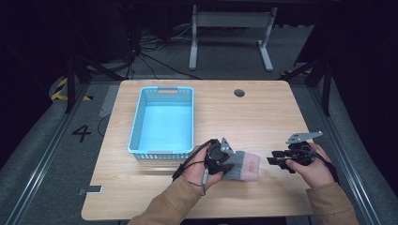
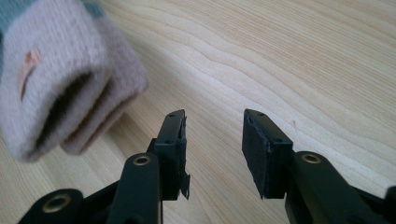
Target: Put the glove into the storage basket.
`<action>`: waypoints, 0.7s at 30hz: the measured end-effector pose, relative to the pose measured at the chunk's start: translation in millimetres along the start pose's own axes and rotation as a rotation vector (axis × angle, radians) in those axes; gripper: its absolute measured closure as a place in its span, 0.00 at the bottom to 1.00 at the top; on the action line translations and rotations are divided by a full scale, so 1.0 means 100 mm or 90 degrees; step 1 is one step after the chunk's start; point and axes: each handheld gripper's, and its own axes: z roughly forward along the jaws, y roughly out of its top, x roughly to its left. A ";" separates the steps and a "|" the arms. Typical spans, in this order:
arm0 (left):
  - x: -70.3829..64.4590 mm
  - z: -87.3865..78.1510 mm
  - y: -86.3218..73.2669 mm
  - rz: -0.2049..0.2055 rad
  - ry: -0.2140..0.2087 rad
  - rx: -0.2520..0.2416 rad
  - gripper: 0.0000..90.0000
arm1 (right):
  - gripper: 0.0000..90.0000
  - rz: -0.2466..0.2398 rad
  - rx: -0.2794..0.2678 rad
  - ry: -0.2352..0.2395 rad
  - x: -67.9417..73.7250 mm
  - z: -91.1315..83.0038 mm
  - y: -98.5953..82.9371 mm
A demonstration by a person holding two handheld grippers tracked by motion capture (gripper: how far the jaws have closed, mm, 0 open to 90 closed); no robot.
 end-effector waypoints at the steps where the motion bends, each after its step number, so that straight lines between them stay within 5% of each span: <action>1: 0.02 -0.02 0.00 0.000 0.005 -0.003 0.80 | 0.67 -0.002 0.002 0.002 0.00 0.01 0.01; 21: 0.42 -0.60 -0.06 -0.041 0.055 -0.035 0.80 | 0.67 -0.014 0.015 0.017 -0.02 0.18 0.13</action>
